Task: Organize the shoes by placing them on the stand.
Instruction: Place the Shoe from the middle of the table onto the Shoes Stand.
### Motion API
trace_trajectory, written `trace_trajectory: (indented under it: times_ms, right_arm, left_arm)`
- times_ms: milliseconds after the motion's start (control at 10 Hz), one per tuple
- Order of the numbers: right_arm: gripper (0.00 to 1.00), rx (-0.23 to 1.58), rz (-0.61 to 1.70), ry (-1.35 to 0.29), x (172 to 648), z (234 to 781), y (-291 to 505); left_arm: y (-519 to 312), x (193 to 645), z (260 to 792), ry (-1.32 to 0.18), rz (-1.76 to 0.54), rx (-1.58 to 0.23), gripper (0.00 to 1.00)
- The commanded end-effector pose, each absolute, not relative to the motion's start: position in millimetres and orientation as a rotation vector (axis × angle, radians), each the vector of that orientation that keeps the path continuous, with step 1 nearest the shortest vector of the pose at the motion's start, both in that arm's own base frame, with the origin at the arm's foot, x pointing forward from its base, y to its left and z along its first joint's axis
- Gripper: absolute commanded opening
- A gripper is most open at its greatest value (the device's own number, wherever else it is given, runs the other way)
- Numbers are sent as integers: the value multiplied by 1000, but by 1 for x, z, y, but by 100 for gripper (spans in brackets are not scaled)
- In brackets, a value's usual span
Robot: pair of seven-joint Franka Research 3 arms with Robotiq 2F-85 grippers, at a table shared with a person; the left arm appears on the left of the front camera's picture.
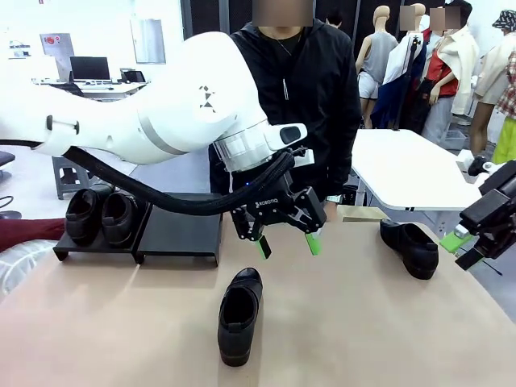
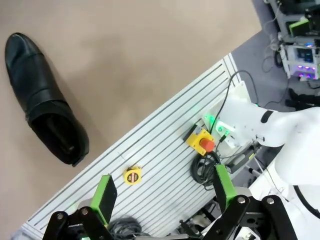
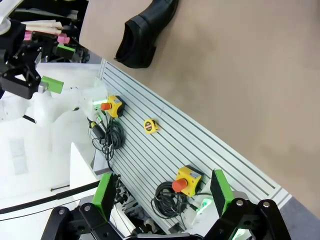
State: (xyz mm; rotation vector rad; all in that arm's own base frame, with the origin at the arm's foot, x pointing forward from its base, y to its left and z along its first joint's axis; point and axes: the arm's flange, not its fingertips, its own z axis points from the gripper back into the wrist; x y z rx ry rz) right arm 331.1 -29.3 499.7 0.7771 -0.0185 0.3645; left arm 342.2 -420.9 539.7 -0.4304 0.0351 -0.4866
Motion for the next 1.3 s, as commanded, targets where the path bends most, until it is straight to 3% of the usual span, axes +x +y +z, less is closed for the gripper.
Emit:
trace_trajectory:
  times_ms: [0, 100, 200, 600, 900, 1200]
  right_arm:
    - [100, 780, 393, -22, 330, 501, -33]
    - [100, 780, 393, -22, 330, 501, -33]
    - [100, 780, 393, -22, 330, 501, -33]
    - [100, 780, 393, -22, 330, 501, -33]
    - [100, 780, 393, -22, 330, 501, -33]
    - [100, 780, 393, -22, 330, 501, -33]
  left_arm:
    - [-415, 326, 540, 32, -520, -419, 100]
    - [-421, 342, 540, 35, -487, -430, 100]
    - [-423, 344, 521, -42, -381, -323, 100]
    - [-416, 328, 465, -138, -188, -133, 100]
    - [-413, 340, 415, -139, -127, -103, 100]
    - [-424, 351, 381, -232, -116, -104, 100]
